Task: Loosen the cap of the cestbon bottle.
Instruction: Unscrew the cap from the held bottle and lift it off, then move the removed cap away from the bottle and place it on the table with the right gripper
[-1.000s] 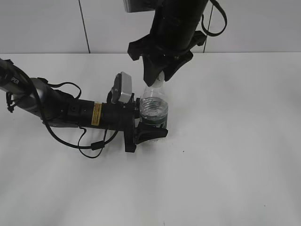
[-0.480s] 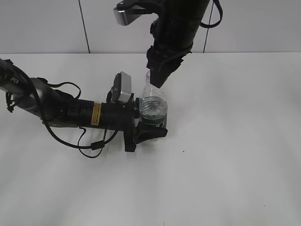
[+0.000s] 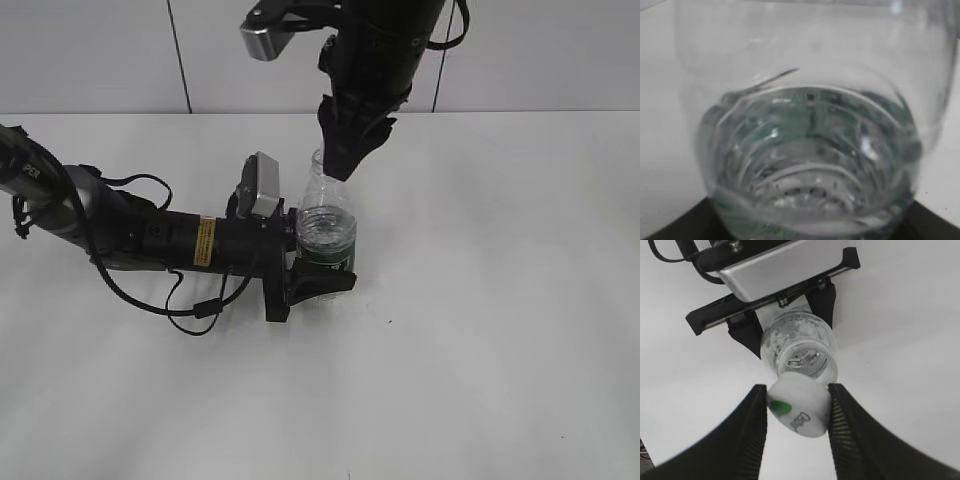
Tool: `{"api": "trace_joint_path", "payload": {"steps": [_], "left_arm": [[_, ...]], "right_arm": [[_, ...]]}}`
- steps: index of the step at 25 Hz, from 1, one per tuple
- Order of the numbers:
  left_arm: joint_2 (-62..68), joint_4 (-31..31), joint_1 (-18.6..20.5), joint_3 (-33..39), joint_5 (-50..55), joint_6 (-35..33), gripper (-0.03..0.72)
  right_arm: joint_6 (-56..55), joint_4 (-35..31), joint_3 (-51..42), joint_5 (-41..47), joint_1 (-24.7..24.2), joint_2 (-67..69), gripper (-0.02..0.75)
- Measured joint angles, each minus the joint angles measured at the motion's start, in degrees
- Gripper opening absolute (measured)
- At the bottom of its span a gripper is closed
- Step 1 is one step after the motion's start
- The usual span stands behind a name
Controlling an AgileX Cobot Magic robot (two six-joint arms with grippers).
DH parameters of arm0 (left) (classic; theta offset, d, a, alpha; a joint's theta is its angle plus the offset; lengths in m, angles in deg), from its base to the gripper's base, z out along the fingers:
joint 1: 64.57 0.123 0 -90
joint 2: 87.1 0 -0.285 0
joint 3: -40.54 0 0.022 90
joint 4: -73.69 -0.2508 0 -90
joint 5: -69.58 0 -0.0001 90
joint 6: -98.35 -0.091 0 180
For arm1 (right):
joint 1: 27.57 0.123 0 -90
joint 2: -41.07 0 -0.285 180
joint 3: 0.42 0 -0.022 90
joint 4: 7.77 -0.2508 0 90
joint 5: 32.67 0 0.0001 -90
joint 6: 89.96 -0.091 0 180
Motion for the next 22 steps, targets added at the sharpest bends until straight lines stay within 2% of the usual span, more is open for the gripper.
{"api": "trace_joint_path", "payload": {"steps": [7,14,18,22], "left_arm": [[0.0,-0.2,0.0,0.0,0.0,-0.3,0.404],[-0.1,-0.2,0.0,0.0,0.0,-0.4,0.404],[-0.1,-0.2,0.0,0.0,0.0,-0.4,0.404],[-0.1,-0.2,0.0,0.0,0.0,-0.4,0.404]], "right_arm": [[-0.6,2.1,0.3,-0.9,-0.1,-2.1,0.283],[-9.9,7.2,0.3,-1.2,-0.2,-3.9,0.282],[-15.7,7.3,0.3,-1.3,-2.2,-4.0,0.282],[-18.8,2.9,-0.8,-1.4,-8.0,-4.0,0.281]]}}
